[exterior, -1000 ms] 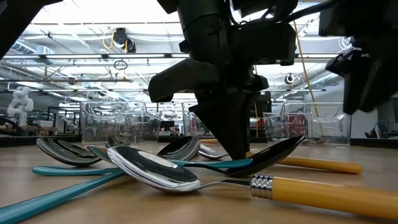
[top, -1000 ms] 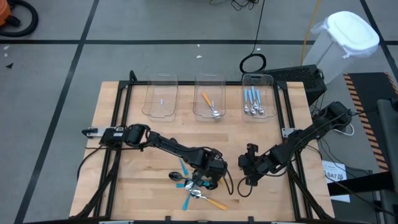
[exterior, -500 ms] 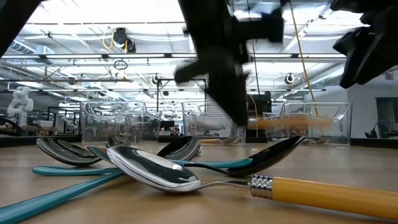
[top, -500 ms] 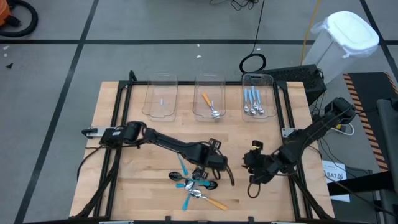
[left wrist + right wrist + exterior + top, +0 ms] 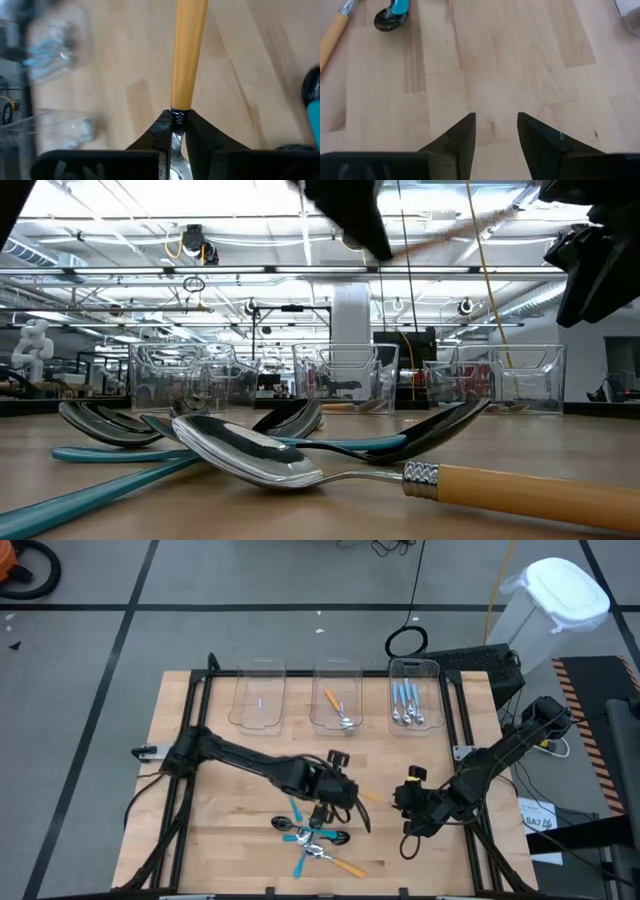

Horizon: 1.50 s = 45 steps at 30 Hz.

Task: Sort silverware by color (type)
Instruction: Put the brown spoon into the middle transparent bin

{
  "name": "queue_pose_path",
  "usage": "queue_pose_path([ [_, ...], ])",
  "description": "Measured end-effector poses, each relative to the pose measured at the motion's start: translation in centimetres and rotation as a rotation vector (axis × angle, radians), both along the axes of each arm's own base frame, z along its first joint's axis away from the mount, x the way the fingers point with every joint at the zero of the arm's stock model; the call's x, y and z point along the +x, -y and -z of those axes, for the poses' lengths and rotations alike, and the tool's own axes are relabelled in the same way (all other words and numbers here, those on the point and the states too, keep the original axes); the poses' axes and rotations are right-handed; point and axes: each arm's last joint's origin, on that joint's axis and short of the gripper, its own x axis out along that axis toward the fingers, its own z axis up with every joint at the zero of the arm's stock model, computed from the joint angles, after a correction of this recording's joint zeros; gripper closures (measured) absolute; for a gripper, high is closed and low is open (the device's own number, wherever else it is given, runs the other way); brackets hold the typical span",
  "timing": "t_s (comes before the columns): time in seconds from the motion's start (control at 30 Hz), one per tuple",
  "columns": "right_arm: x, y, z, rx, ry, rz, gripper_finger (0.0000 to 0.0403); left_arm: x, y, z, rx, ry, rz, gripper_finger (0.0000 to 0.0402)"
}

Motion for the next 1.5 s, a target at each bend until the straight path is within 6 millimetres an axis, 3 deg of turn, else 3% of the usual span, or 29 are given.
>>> queue_pose_path([
  [0.17,0.0,0.1,0.0,-0.011,0.008,0.013,0.0261,-2.2,-0.6,-5.1,-0.031,0.137,-0.04,0.0367],
  [0.3,-0.1,0.1,0.0,-0.015,0.002,0.015,0.0261,-3.8,-1.0,-8.0,-0.041,0.223,-0.067,0.0367],
  [0.57,-0.1,0.1,0.0,-0.016,0.003,0.02,0.0261,-5.8,-2.5,-11.9,0.028,0.398,-0.198,0.0367],
  [0.87,-0.1,0.1,0.0,-0.017,0.001,0.022,0.0261,-5.7,-7.3,-13.4,0.112,0.479,-0.367,0.0367],
  [1.23,-0.1,0.2,0.0,-0.017,0.0,0.025,0.0261,-5.4,-16.8,-14.1,-0.031,0.57,-0.554,0.0367],
  [1.5,-0.1,0.2,0.0,-0.017,0.0,0.025,0.0261,-6.2,-21.1,-14.3,-0.049,0.625,-0.696,0.0367],
])
